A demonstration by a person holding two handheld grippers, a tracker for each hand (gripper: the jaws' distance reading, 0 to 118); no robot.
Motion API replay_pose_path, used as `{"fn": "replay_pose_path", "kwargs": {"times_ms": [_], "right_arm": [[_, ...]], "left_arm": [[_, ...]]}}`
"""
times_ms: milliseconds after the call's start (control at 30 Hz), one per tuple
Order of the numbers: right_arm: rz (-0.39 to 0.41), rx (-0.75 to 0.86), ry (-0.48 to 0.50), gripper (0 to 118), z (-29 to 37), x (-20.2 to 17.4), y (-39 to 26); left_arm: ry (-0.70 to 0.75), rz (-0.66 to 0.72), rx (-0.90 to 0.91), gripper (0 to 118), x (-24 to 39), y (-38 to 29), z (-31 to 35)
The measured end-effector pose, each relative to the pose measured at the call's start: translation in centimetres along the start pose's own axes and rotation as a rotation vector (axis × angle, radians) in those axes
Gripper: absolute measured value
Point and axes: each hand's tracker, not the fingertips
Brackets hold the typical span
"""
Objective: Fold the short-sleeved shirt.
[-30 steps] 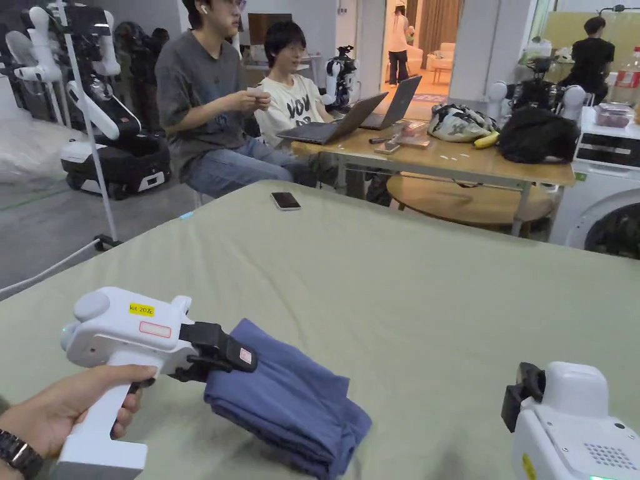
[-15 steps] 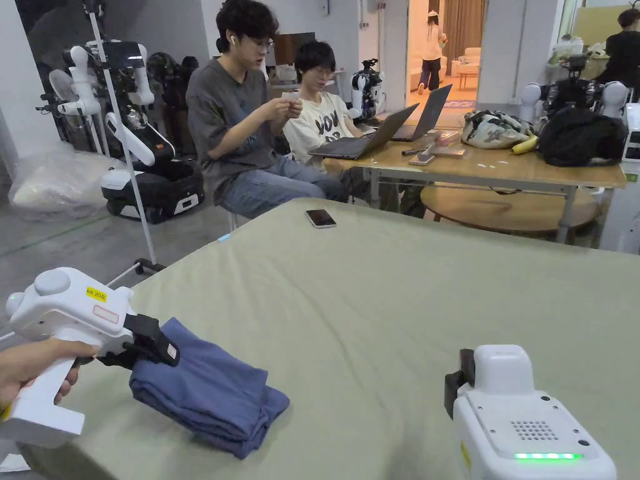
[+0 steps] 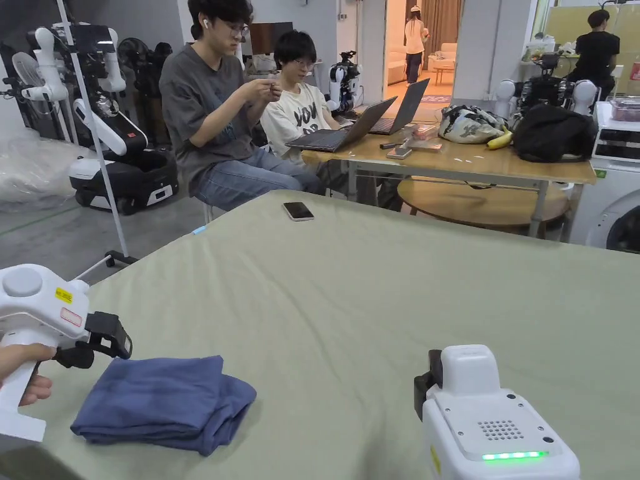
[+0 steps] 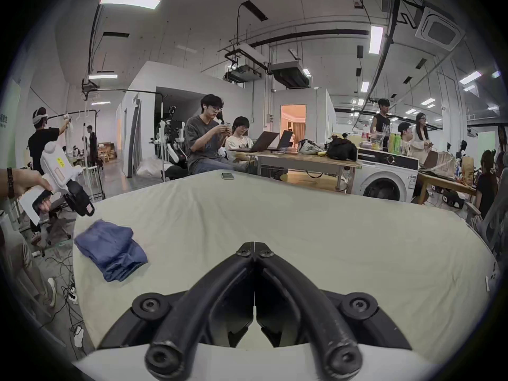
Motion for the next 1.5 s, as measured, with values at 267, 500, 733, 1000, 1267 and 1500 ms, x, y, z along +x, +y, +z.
{"fn": "replay_pose_path", "kwargs": {"times_ms": [267, 500, 733, 1000, 1267, 1500], "right_arm": [[-0.027, -0.017, -0.05, 0, 0.8, 2.5, -1.0], [-0.05, -0.037, -0.127, 0, 2.3, 6.5, -2.3], [-0.09, -0.045, -0.233, 0, 4.9, 11.5, -3.0], [-0.117, -0.028, -0.358, 0, 8.4, 16.4, -3.0], [-0.141, 0.014, -0.434, 0, 10.8, 19.3, -2.8], [-0.159, 0.028, -0.465, 0, 11.4, 20.2, -3.5]], "left_arm": [[-0.235, -0.103, 0.071, 61, 7.1, -5.2, -2.6], [-0.284, -0.241, 0.322, 61, 17.2, -11.9, -3.5], [-0.226, -0.501, 0.617, 55, 27.7, -17.9, -3.3], [-0.264, -0.537, 0.698, 44, 36.6, -21.8, -3.7], [-0.287, -0.497, 0.78, 25, 40.3, -23.8, -2.9], [-0.283, -0.486, 0.758, 2, 41.4, -24.5, -2.9]]}}
